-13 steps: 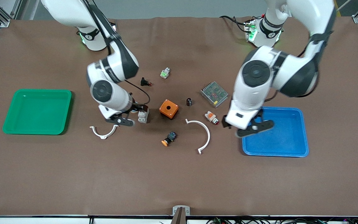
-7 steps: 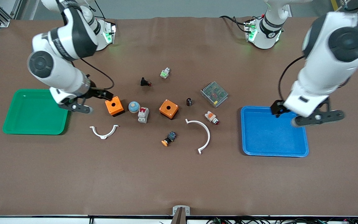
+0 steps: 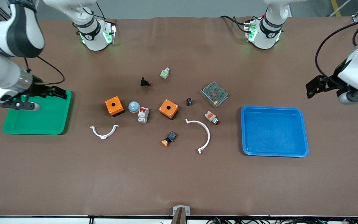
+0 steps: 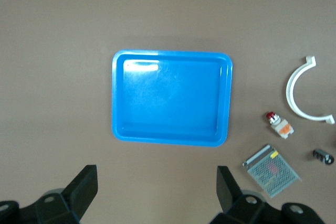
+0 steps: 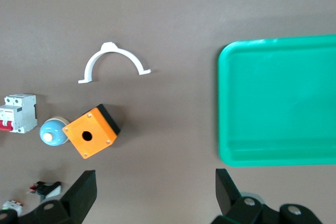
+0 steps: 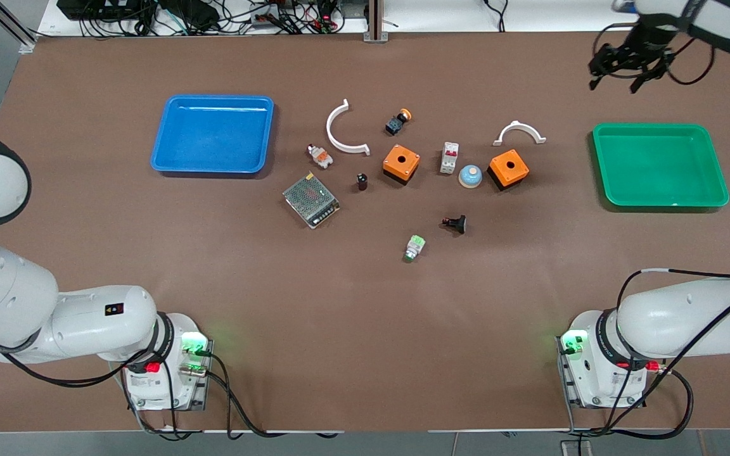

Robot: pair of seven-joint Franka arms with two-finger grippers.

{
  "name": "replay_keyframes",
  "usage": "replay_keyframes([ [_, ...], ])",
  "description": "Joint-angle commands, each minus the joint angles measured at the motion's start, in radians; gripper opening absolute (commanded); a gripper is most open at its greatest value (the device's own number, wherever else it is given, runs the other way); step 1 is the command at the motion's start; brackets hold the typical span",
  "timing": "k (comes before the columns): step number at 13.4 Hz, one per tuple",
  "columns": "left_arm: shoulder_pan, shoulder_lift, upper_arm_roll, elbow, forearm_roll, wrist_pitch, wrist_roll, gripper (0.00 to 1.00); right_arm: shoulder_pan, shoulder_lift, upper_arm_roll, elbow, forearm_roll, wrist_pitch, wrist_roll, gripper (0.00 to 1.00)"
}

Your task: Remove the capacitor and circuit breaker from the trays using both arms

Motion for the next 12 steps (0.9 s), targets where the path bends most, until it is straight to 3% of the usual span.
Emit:
replay_keyframes([
  [1, -0.094, -0.091, 0.152, -0.098, -0.065, -0.005, 0.094, 1.00, -0.036, -0.029, 0.018, 0.135, -0.015, -0.146, -0.035, 1.00],
  [6, -0.111, -0.146, 0.181, -0.146, -0.070, -0.041, 0.091, 1.00, -0.042, 0.001, 0.019, 0.450, -0.049, -0.360, -0.031, 1.00],
  [12, -0.140, -0.172, 0.223, -0.172, -0.056, -0.034, 0.096, 1.00, -0.042, 0.002, 0.019, 0.509, -0.058, -0.351, -0.026, 1.00],
])
